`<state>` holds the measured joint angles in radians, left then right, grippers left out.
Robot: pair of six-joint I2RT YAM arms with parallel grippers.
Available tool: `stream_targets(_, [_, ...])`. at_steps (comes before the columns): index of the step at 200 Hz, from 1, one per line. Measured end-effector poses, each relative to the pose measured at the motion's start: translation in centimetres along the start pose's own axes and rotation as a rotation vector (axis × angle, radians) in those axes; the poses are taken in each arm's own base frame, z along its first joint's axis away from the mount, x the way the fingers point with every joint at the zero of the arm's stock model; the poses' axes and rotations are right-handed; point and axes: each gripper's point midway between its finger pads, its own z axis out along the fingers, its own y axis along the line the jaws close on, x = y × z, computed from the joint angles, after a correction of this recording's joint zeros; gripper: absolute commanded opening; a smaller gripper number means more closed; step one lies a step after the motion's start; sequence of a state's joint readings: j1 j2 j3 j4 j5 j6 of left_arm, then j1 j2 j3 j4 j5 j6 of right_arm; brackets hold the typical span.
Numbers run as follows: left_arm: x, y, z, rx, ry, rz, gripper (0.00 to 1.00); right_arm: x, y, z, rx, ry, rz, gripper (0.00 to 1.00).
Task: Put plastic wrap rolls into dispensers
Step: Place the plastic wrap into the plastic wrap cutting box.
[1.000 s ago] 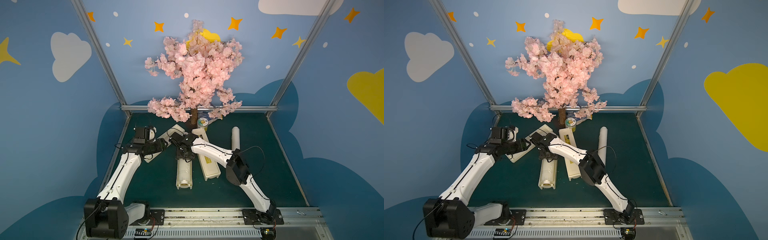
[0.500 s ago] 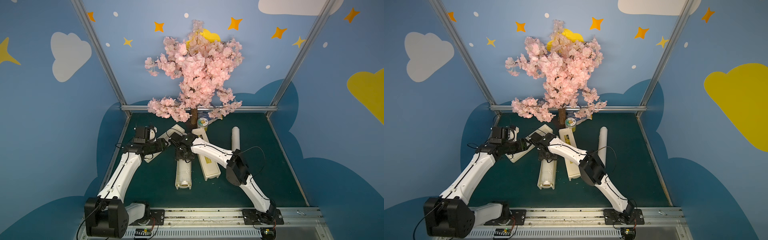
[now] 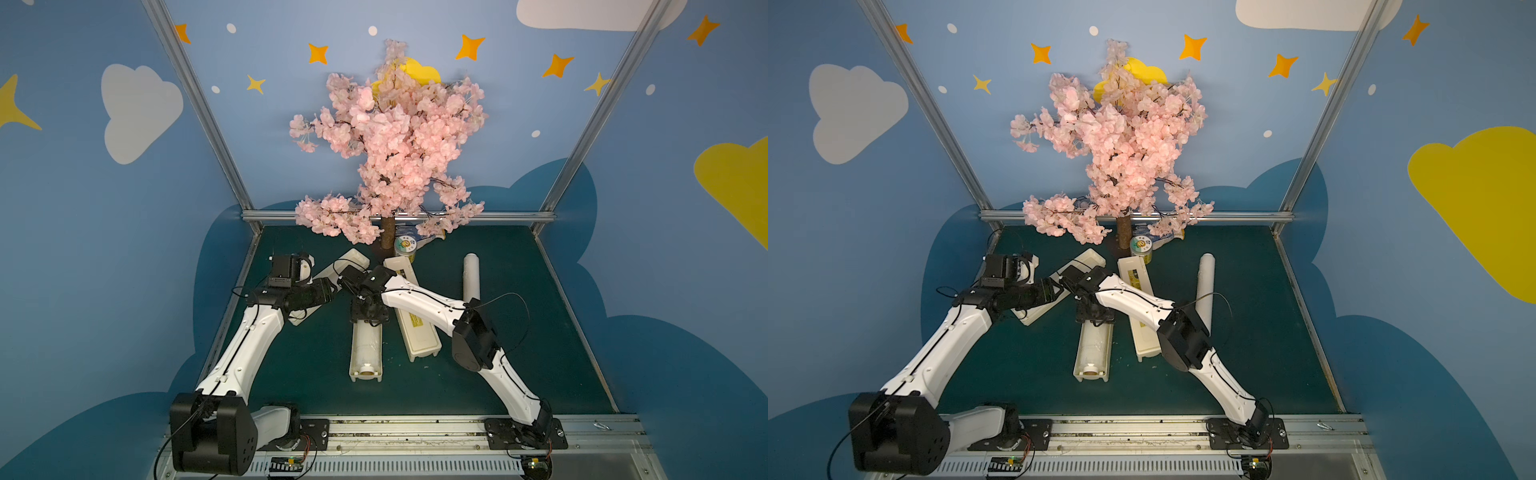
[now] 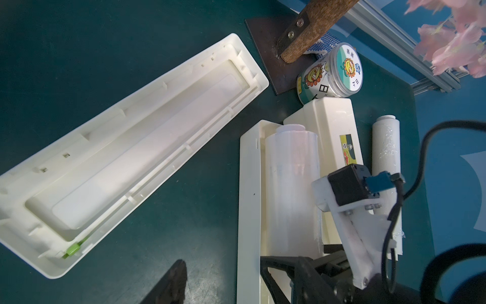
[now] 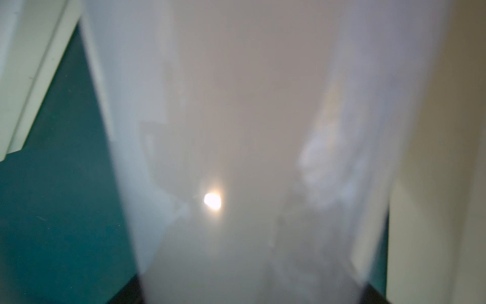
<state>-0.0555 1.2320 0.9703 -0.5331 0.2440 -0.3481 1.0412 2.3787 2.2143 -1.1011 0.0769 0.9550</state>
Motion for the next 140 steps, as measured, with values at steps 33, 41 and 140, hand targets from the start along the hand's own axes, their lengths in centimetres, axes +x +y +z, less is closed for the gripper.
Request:
stream_targets(33, [0.0,0.0,0.0,0.0,0.0,0.001,0.66,0.3,0.0,0.9,0.005,0.017,0.008,0.4])
stream_targets(41, [0.0,-0.1,0.0,0.001,0.0,0.001,0.66,0.3,0.0,1.1,0.007,0.018,0.009,0.43])
stream_targets(140, [0.5,0.0,0.3,0.007,0.011,0.001,0.66,-1.2,1.7,-1.5,-0.064,-0.033,0.009,0.86])
